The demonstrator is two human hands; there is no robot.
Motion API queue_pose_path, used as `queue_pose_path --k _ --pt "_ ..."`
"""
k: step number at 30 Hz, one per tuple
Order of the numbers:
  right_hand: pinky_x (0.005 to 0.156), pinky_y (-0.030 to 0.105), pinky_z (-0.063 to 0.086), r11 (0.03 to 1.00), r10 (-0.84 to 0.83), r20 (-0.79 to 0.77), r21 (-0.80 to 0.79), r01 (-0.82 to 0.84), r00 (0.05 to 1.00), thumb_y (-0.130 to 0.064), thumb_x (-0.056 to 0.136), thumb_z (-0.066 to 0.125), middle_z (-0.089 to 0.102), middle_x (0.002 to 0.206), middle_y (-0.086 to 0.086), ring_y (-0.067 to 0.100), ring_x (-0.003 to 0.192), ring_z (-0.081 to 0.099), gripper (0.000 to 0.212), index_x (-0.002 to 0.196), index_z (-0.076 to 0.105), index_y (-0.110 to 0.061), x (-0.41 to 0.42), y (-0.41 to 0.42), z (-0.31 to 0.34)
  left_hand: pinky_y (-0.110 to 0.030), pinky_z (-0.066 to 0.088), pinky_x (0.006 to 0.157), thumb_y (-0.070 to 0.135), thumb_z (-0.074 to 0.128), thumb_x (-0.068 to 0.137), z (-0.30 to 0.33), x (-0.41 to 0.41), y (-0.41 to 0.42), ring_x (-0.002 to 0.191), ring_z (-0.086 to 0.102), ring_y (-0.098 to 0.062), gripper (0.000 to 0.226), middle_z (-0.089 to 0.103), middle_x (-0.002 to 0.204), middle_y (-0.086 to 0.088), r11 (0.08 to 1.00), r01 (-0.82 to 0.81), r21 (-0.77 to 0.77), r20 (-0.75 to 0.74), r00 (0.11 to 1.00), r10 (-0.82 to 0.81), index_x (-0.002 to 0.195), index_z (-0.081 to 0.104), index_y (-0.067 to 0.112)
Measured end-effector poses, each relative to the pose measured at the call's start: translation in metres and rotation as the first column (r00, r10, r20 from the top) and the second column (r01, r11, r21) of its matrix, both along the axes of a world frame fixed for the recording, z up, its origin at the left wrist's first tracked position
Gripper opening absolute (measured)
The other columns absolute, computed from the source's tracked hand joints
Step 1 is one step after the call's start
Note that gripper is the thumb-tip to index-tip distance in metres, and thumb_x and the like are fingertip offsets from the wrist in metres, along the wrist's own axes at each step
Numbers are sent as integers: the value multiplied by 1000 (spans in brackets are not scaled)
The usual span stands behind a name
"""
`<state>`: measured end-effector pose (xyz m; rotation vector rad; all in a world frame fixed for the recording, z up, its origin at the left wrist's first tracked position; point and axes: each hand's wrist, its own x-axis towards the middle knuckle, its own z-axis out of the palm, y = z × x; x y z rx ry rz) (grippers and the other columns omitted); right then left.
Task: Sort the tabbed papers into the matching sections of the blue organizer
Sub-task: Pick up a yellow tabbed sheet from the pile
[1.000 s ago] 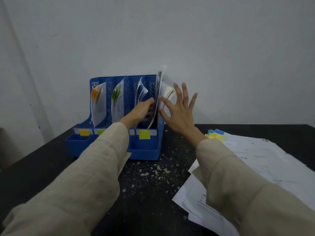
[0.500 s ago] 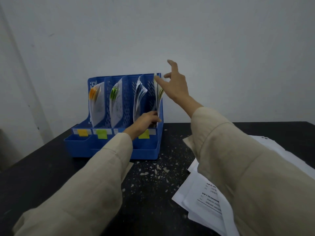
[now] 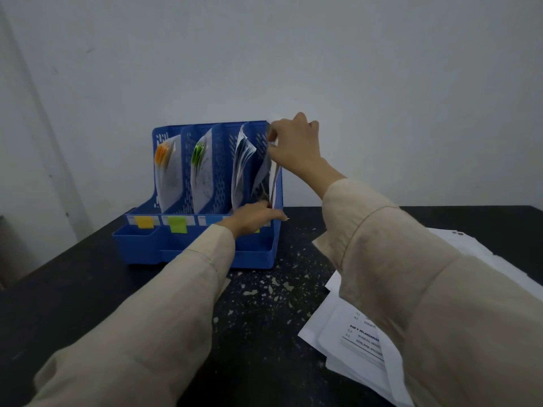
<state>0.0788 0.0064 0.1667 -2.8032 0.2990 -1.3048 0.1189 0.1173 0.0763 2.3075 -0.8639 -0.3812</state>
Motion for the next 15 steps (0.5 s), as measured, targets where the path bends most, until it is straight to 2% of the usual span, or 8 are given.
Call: queue_pose_path --k 2,5,7,9,11,13,15 --pt "78 34 24 1000 19 -3 -8 -20 1000 -11 77 55 67 96 0 25 105 45 20 94 66 -15 -3 0 -1 -38 39 102 71 55 44 -2 4 -3 116 48 -21 105 50 130 2 1000 -17 -13 -10 1000 17 134 45 17" --pt "79 33 28 999 41 68 -8 -41 997 -11 78 54 66 91 2 25 103 47 18 92 66 -12 -7 4 2 -38 41 101 65 63 50 -1 8 -5 115 50 -22 98 50 134 0 991 -23 -133 -30 999 19 133 45 16" --pt "75 31 32 997 68 178 33 -75 982 -10 80 51 67 89 4 25 97 52 19 92 66 -9 -9 4 7 -32 38 99 54 65 70 1 8 -6 118 48 -22 83 47 138 -4 965 -49 -258 -37 998 41 138 39 14" --pt "66 26 36 984 107 282 109 -142 953 -7 81 51 68 87 7 24 85 58 19 91 66 -5 -12 4 12 -26 31 98 41 56 91 2 11 -9 129 39 -24 70 37 146 -5 928 -80 -365 -13 997 81 147 25 13" --pt "60 23 36 966 129 331 171 -194 935 -5 81 51 68 86 9 22 77 60 18 90 66 -3 -14 2 15 -28 24 106 39 48 96 3 14 -11 139 26 -23 69 23 154 -6 884 -105 -455 -2 993 117 150 14 12" --pt "58 23 38 947 138 338 231 -225 931 -3 81 50 66 85 11 21 73 58 17 90 65 0 -15 -1 15 -29 21 110 37 43 99 5 14 -10 141 23 -22 64 21 156 -6 857 -106 -504 6 992 127 151 14 13" --pt "51 21 33 933 141 316 275 -233 938 -1 82 50 64 83 13 18 69 52 17 89 64 4 -17 -4 12 -28 27 107 30 38 101 5 15 -10 134 33 -21 51 34 149 -8 858 -114 -501 34 988 152 147 26 12"
